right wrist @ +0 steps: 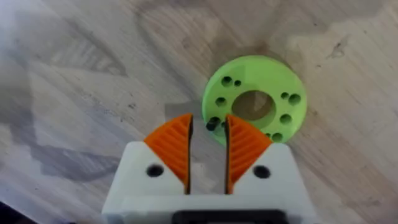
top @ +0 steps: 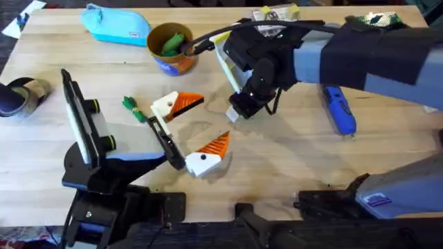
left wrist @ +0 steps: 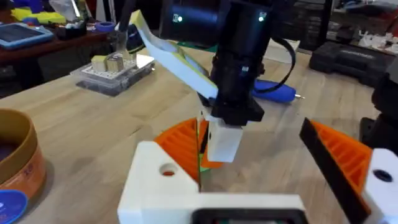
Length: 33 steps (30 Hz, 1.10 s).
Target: Pick up the gripper from the table and insert it into the empty holder that is missing its gripper. Then pick up a screw, insert it into the mounting hole, and use the screwdriver to tighten it. Finally, clean up the table by picking up the vegetable and placing it into the bucket.
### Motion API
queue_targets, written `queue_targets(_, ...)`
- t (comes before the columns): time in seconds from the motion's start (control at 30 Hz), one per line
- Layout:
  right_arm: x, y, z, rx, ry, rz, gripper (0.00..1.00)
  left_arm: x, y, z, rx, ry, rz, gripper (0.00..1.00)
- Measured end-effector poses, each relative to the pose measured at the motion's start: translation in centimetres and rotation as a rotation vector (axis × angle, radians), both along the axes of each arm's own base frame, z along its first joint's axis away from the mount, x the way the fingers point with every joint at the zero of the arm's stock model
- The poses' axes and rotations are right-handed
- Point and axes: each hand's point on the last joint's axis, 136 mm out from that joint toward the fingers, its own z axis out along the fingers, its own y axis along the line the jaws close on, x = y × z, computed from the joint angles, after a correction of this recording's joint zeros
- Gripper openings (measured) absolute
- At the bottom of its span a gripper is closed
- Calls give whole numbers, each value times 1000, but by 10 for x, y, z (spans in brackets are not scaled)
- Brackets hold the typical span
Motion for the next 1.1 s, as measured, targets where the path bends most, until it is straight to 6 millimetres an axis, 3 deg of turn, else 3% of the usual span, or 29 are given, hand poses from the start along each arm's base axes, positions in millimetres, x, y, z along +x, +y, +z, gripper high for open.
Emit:
queue_targets(0.13, 2, 1, -1, 0, -7, 3, 140, 0, 0, 0, 0, 0, 0, 990)
queue_targets(0.3, 2, 1, -1, 0, -8, 3, 101, 0, 0, 0, 0, 0, 0, 990)
queue_targets(0.4, 2, 1, -1, 1, -9, 4, 17, 0, 0, 0, 0, 0, 0, 990)
queue_targets(0.8, 0, -5, 3, -32, 3, 1, 7, 0, 0, 0, 0, 0, 0, 990)
queue_targets(0.87, 2, -7, 13, -50, -3, -2, 7, 0, 0, 0, 0, 0, 0, 990)
queue_targets(0.93, 14, 0, 53, -30, -44, -5, 6, 0, 0, 0, 0, 0, 0, 990)
queue_targets(1.1, 23, 28, 121, 125, -110, 9, 6, 0, 0, 0, 0, 0, 0, 990)
